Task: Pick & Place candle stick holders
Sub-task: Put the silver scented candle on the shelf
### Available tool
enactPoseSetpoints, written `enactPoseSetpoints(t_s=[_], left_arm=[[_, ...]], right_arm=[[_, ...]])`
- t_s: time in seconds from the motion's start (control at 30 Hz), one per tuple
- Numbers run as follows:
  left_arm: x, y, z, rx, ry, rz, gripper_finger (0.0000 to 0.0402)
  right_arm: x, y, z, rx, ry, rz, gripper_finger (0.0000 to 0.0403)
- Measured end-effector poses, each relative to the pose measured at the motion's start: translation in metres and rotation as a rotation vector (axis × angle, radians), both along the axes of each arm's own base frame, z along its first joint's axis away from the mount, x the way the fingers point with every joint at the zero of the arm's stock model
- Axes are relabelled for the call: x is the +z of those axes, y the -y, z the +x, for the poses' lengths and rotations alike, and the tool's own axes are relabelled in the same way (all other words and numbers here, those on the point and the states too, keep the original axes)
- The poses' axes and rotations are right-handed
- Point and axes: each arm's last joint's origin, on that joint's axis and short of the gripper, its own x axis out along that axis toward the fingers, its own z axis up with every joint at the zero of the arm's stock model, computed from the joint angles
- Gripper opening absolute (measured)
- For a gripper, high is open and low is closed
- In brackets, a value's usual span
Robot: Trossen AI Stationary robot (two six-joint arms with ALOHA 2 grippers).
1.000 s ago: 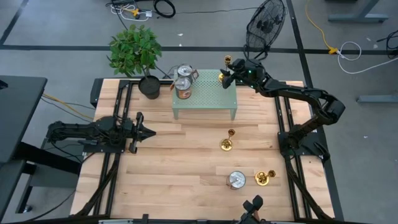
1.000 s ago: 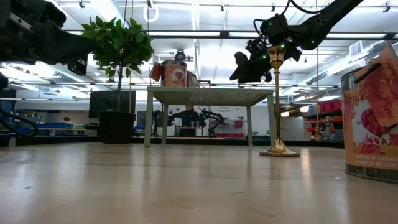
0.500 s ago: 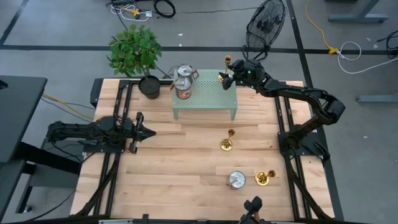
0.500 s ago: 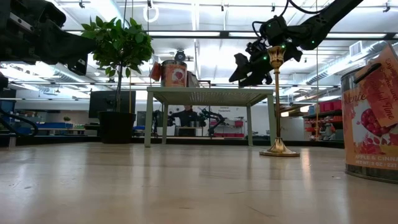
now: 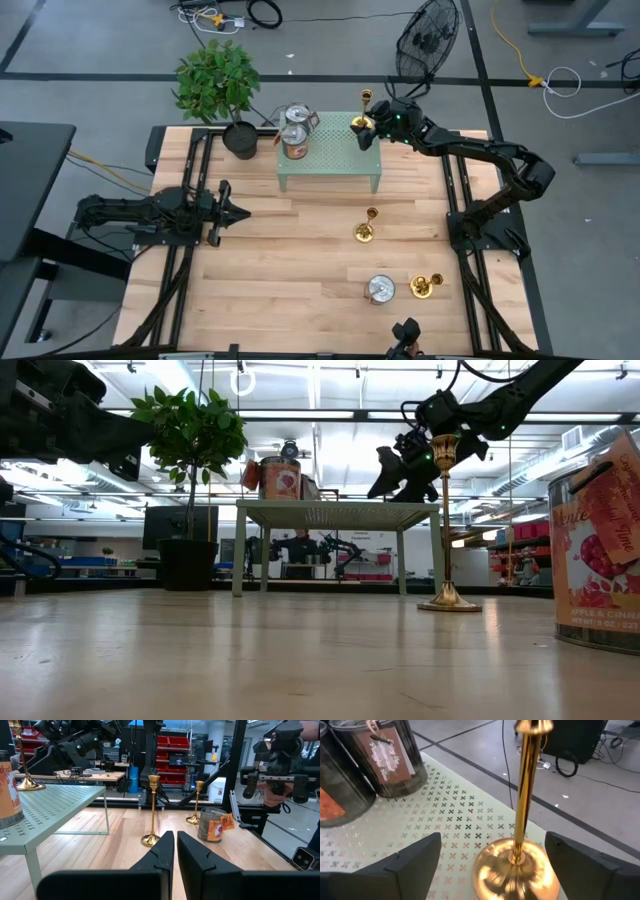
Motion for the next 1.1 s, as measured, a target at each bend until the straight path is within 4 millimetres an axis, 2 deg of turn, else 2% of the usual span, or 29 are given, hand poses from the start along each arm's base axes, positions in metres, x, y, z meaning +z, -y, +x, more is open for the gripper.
enactPoseSetpoints(t_s=[0.33, 0.53, 1.1], left_arm=[[0.000, 0.000, 0.000, 0.000, 0.000, 0.000, 0.0030], [0.000, 0.000, 0.000, 0.000, 0.000, 0.000, 0.0030], [0.000, 0.000, 0.000, 0.000, 0.000, 0.000, 0.0030]], right_arm=[[-0.001, -0.001, 0.000, 0.033, 0.003, 0.017, 0.0375], [0.011, -0.008, -0.008, 0.033, -0.004, 0.017, 0.0375], [0.043, -0.055, -0.047, 0.113, -0.110, 0.130, 0.0375]])
